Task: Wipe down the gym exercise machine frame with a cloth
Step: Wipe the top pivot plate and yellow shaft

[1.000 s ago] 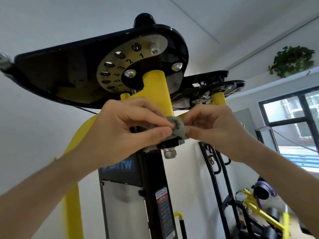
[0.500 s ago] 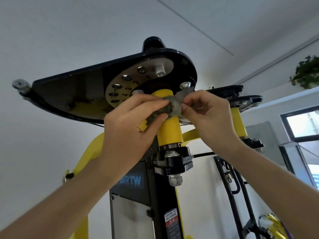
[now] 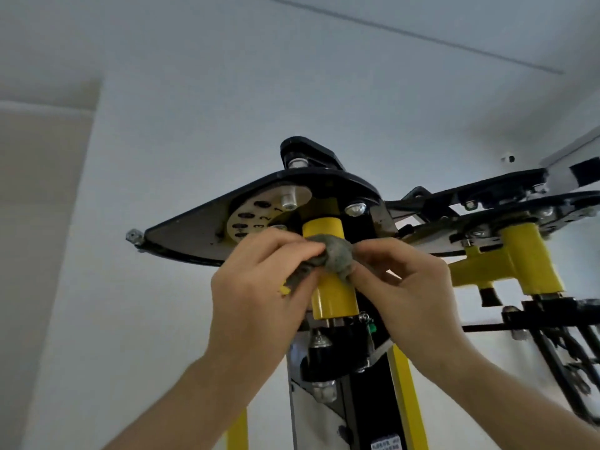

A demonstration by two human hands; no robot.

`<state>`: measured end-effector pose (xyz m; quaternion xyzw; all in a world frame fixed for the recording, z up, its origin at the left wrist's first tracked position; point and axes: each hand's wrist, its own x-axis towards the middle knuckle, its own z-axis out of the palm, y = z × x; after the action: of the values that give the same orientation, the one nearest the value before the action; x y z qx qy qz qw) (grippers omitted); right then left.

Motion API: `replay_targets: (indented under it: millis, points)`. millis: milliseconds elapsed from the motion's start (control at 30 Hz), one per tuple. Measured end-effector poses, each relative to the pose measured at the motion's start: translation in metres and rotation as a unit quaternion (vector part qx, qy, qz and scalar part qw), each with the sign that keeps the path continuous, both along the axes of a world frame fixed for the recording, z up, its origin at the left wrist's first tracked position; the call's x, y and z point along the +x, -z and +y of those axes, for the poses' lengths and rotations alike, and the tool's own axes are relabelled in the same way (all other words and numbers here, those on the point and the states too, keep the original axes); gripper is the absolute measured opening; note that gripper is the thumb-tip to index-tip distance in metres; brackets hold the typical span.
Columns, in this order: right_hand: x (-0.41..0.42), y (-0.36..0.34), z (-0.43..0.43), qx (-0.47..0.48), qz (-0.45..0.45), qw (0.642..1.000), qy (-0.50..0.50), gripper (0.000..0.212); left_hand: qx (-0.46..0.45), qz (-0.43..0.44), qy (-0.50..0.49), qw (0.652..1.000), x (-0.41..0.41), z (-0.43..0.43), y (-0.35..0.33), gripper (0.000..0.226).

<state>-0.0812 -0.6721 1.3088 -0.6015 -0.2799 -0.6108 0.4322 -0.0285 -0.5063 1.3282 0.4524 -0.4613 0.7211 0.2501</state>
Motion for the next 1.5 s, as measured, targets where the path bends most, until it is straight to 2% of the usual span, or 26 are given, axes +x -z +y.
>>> replay_targets:
  millis: [133,300,433,533,667,767,833,933,1067,1167,1267,1367,1433,1500]
  points:
    - [-0.001,-0.021,0.018,0.105,-0.056,0.993,-0.027,0.010,-0.060,-0.089,-0.050,0.993,-0.010,-0.001,-0.022,0.016]
    - [0.004,-0.031,0.023,0.159,-0.104,0.982,-0.015,0.006,-0.083,-0.121,-0.033,0.989,-0.012,-0.008,-0.027,0.013]
    - [0.014,-0.031,0.016,0.148,-0.049,0.988,-0.009,0.008,-0.069,-0.078,-0.050,0.993,0.009,-0.010,-0.025,0.007]
    - [0.012,-0.029,0.013,0.133,-0.054,0.990,-0.013,0.007,-0.079,-0.053,-0.034,0.995,0.010,-0.010,-0.021,0.006]
    - [-0.002,-0.026,0.019,0.103,-0.126,0.986,-0.023,0.010,-0.118,0.002,0.063,0.991,-0.007,-0.009,-0.014,0.011]
    - [-0.006,-0.025,0.024,0.053,-0.110,0.992,-0.040,0.012,-0.149,0.089,0.120,0.978,-0.022,-0.009,-0.004,0.015]
    - [-0.002,-0.024,0.027,-0.004,-0.053,0.997,-0.048,0.014,-0.155,0.191,0.174,0.953,-0.028,-0.006,0.003,0.016]
    - [0.001,-0.019,0.032,-0.085,0.001,0.995,-0.048,0.021,-0.135,0.334,0.263,0.895,-0.035,0.003,0.010,0.021]
    - [-0.006,-0.014,0.032,-0.228,0.030,0.973,0.023,0.036,-0.082,0.426,0.360,0.826,-0.045,0.025,0.016,0.026]
    - [-0.010,-0.015,0.031,-0.265,0.054,0.961,0.052,0.032,-0.092,0.469,0.381,0.791,-0.045,0.038,0.020,0.023]
    - [-0.019,-0.020,0.036,-0.222,-0.064,0.967,0.107,0.018,-0.183,0.510,0.428,0.723,-0.038,0.048,0.020,0.011]
    - [-0.032,-0.035,0.045,-0.207,-0.210,0.939,0.180,0.010,-0.252,0.570,0.442,0.646,-0.021,0.058,0.016,0.016]
    - [-0.039,-0.045,0.046,-0.200,-0.283,0.911,0.225,0.010,-0.275,0.604,0.429,0.612,-0.005,0.064,0.012,0.023]
    - [-0.045,-0.054,0.044,-0.187,-0.307,0.899,0.250,0.014,-0.286,0.618,0.433,0.590,0.009,0.068,0.004,0.028]
